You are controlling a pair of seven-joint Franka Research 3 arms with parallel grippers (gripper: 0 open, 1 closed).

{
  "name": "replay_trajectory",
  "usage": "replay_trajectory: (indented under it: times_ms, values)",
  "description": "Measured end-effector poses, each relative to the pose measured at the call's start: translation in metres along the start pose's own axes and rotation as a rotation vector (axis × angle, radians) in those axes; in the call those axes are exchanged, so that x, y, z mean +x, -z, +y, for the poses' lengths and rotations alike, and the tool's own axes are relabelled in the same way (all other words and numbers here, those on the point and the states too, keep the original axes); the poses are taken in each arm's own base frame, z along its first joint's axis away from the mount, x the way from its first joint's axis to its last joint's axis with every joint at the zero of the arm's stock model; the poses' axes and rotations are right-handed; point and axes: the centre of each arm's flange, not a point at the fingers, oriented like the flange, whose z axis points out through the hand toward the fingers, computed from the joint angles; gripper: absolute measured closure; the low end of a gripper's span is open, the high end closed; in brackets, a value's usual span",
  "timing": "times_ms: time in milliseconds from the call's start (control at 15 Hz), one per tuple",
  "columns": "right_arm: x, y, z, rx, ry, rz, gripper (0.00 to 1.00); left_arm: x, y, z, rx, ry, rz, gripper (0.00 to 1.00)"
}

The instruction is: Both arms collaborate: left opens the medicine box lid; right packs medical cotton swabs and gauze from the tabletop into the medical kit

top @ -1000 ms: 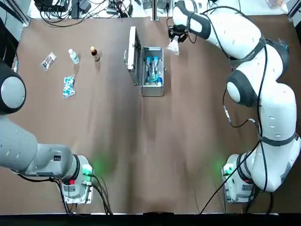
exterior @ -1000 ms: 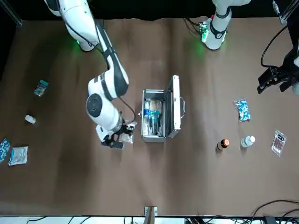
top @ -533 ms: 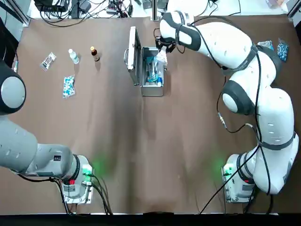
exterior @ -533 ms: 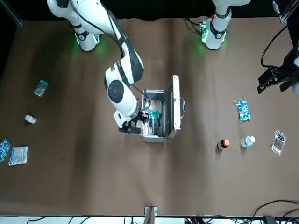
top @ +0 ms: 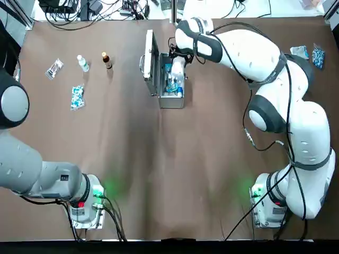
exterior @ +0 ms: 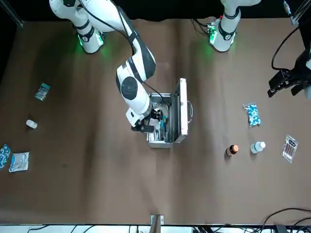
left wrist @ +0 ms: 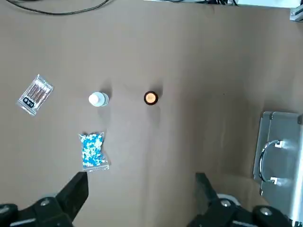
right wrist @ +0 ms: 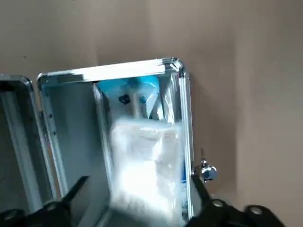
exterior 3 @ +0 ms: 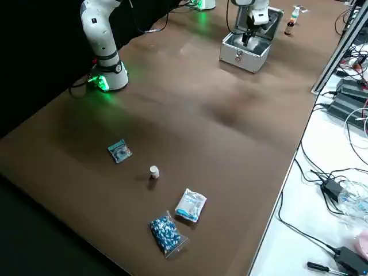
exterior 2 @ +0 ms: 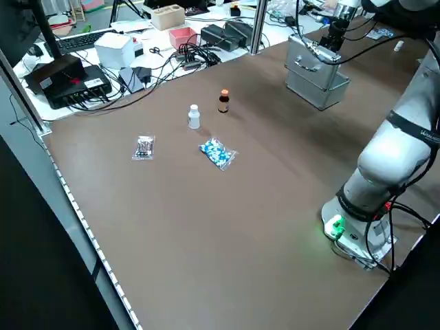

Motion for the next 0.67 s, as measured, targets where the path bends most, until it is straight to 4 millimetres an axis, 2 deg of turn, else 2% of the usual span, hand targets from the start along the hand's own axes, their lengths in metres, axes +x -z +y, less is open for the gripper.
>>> replay_trajectory:
  times_ms: [67,400,533,667]
  values:
    - [-0.003,-0.001,-0.003,0.000,0.005,-0.001,0.03,0.000,0.000,0.000,0.000,0.000,0.000,0.00]
    - [-0.024,-0.005,-0.024,0.008,0.044,0.007,0.01,0.000,0.000,0.000,0.000,0.000,0.000,0.00]
    - [-0.006,0.004,-0.011,0.008,0.018,0.035,0.01,0.000,0.000,0.000,0.000,0.000,0.000,0.00]
    - [0.025,0.026,0.016,0.017,-0.020,0.072,0.01,0.000,0.000,0.000,0.000,0.000,0.000,0.00]
